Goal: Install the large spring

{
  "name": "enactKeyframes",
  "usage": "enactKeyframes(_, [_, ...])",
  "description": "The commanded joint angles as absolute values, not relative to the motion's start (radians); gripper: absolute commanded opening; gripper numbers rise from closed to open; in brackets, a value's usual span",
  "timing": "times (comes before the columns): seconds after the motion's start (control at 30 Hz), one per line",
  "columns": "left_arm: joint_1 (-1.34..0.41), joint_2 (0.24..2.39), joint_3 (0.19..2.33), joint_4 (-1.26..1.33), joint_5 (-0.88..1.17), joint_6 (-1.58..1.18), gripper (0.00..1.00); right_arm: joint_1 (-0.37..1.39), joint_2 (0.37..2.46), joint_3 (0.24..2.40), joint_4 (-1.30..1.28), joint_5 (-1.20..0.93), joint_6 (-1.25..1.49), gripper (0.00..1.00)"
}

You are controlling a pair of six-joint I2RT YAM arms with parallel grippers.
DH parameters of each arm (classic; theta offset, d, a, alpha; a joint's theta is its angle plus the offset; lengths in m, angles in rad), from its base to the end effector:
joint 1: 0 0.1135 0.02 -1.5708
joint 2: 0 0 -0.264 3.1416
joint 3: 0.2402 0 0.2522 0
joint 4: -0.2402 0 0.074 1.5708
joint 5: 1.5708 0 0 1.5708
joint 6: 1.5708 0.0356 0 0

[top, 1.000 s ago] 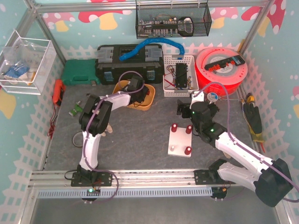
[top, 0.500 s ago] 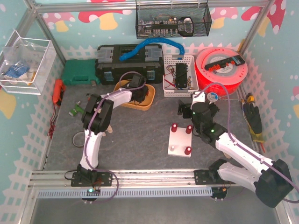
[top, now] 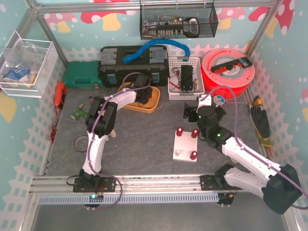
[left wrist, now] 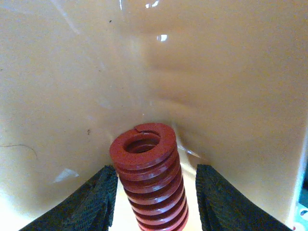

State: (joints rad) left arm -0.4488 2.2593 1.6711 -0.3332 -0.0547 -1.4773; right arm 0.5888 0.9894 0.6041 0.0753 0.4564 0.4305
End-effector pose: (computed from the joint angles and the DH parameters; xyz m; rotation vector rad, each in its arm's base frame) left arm 0.4433 -0.2113 0.1441 -1.3215 2.2896 -0.6892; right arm 0.1962 0.1122 0.2653 0.1646 1.8502 0.2807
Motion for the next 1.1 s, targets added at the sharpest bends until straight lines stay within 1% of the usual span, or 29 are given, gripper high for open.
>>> enactKeyframes(0.0, [-0.440, 2.328, 1.675, -0.431, -0.048, -1.493, 0.49, 0.583, 0.973, 0.592, 0.095, 0.479, 0.436, 0.99])
enactKeyframes(0.07, [-0.440, 2.331, 1.680, -0.443, -0.053, -1.496, 0.48, 0.583, 0.972, 0.593, 0.095, 0.479, 0.437, 0.99])
enactKeyframes(0.2, [-0.439, 2.336, 1.684, -0.493, -0.066, -1.518, 0.41, 0.583, 0.971, 0.591, 0.098, 0.485, 0.436, 0.99])
enactKeyframes(0.4, [-0.439, 2.327, 1.696, -0.582, -0.085, -1.533, 0.35, 0.584, 0.962, 0.587, 0.100, 0.491, 0.437, 0.99])
enactKeyframes(0.5, [-0.439, 2.306, 1.697, -0.649, -0.096, -1.562, 0.36, 0.584, 0.961, 0.586, 0.100, 0.493, 0.437, 0.99])
enactKeyframes(0.6, [-0.438, 2.293, 1.695, -0.655, -0.123, -1.553, 0.41, 0.583, 0.961, 0.586, 0.100, 0.492, 0.437, 0.99])
enactKeyframes(0.8, [-0.433, 2.365, 1.741, -0.659, -0.064, -1.538, 0.43, 0.583, 0.957, 0.584, 0.101, 0.497, 0.437, 0.99])
enactKeyframes(0.9, [-0.433, 2.390, 1.752, -0.660, -0.049, -1.535, 0.46, 0.584, 0.954, 0.582, 0.101, 0.499, 0.437, 0.99])
enactKeyframes(1.0, [-0.431, 2.391, 1.753, -0.668, -0.058, -1.534, 0.45, 0.583, 0.954, 0.583, 0.101, 0.499, 0.437, 0.99])
enactKeyframes(1.07, [-0.428, 2.383, 1.751, -0.672, -0.067, -1.534, 0.42, 0.583, 0.956, 0.583, 0.103, 0.497, 0.439, 0.99])
